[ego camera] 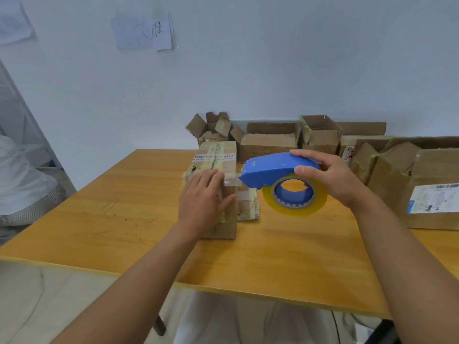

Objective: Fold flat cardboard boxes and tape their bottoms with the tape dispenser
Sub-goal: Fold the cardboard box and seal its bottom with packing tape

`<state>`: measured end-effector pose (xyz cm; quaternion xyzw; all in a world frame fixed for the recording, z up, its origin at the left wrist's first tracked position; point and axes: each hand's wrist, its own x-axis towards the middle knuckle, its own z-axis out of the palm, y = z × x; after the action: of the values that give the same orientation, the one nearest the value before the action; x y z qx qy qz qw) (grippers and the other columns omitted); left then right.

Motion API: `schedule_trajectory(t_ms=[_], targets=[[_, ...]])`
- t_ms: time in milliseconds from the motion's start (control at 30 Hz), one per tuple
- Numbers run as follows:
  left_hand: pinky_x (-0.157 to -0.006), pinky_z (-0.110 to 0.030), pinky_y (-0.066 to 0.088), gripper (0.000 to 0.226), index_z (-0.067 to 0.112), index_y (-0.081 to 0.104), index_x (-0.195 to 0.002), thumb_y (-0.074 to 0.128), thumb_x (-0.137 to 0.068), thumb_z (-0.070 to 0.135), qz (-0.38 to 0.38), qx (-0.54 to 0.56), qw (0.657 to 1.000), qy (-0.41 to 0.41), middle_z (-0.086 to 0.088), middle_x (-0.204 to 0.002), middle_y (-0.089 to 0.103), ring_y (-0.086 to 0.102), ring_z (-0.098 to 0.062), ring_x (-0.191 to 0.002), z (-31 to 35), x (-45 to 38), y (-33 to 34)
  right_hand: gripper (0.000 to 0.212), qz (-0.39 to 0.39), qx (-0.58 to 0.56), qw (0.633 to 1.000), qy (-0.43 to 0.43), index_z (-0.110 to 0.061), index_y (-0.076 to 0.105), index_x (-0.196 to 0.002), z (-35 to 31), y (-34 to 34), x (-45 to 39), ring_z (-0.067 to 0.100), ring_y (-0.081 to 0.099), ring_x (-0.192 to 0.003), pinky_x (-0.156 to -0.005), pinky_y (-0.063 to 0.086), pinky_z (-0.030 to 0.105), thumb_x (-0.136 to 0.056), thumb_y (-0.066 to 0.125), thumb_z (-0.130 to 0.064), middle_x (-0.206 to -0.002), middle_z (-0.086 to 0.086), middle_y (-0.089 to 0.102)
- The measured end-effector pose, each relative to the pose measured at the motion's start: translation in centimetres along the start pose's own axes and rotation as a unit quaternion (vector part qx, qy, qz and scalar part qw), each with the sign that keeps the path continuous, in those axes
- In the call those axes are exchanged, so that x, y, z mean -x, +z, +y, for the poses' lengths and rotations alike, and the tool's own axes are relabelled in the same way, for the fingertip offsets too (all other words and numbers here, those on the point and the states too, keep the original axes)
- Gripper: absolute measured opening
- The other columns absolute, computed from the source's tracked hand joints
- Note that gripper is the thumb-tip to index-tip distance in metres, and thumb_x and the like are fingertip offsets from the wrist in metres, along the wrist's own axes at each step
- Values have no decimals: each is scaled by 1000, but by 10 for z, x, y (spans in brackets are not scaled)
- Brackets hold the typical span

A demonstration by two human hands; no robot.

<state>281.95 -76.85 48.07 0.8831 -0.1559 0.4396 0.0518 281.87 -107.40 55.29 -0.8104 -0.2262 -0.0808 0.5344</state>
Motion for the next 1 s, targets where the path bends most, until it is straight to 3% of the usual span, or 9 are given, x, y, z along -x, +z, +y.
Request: schedule_trajectory(t_ms=[167,367,467,600,733,800,900,1000], targets=[[-99,-41,43,56,16,59,-122,63,-83,56,-20,-5,1000,-19,-6,-124,61,52,-25,-115,6,-2,0,39,-58,32,998,12,-56,66,-115,-1,-14,-2,-14,57,-104,-79,43,10,-76,71,-52,-112,-41,59],[-103,-41,41,55,22,55,-134,50,-88,51,-80,15,997,-15,-5,-130,58,49,-24,-121,7,-3,-11,17,-106,85,990,29,-50,71,-104,-17,-3,-46,-7,60,-102,-86,44,20,-87,71,-48,-109,-30,66],[-103,-40,38,55,23,56,-133,41,-87,48,-94,60,992,-55,-3,-132,58,45,-22,-124,11,-6,-19,25,-134,165,976,49,-43,72,-108,-4,-2,-49,1,58,-109,-91,44,26,-84,72,-51,-113,-25,63],[-91,-31,36,55,29,66,-117,34,-86,62,-91,136,973,-162,6,-114,60,45,-13,-108,23,-18,-20,33,-28,118,989,78,-42,68,-116,21,-4,-28,11,58,-110,-92,44,31,-85,71,-52,-119,-19,60],[-79,-32,31,52,31,66,-91,37,-87,74,-86,91,962,-243,12,-92,47,39,-14,-93,35,-34,-12,31,88,122,984,91,-41,64,-124,35,15,-15,15,53,-104,-83,39,31,-93,61,-45,-120,-12,56],[-80,-35,31,47,29,61,-83,41,-87,70,-85,69,960,-259,9,-92,47,37,-19,-90,39,-39,-7,39,102,167,976,96,-38,58,-135,38,25,-13,18,51,-100,-79,39,33,-96,54,-37,-119,-5,56],[-81,-40,38,29,26,53,-78,49,-85,54,-73,41,965,-250,0,-94,54,38,-24,-84,43,-39,-3,52,88,292,947,97,-40,44,-147,42,36,-8,20,48,-89,-71,38,34,-95,52,-37,-102,0,46],[-84,-43,44,23,24,52,-80,58,-84,46,-70,14,973,-221,-5,-96,59,49,-31,-88,42,-32,-2,60,73,417,903,76,-41,31,-153,51,44,-2,17,41,-90,-80,36,34,-96,51,-43,-98,-2,39]])
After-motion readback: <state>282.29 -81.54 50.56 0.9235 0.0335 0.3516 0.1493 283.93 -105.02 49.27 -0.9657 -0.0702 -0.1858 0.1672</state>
